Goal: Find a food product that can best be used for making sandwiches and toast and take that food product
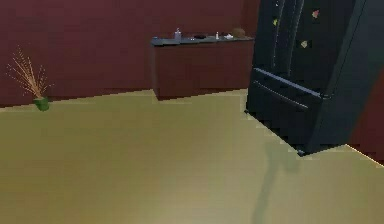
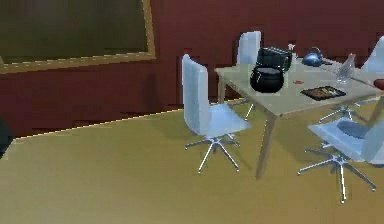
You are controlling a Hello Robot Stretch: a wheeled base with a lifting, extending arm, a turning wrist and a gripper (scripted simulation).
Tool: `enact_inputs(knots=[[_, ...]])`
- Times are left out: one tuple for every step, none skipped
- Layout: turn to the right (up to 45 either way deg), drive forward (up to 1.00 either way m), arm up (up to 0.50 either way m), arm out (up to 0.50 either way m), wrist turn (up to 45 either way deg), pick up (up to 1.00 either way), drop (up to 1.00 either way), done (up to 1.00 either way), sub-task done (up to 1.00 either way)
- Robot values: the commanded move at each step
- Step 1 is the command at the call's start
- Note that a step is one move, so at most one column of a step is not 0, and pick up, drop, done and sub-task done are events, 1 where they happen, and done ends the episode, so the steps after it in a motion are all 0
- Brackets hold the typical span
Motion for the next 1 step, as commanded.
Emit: enact_inputs(knots=[[0.0, 1.0, 0.0, 0.0, 0.0, 0.0, 0.0, 0.0, 0.0]])
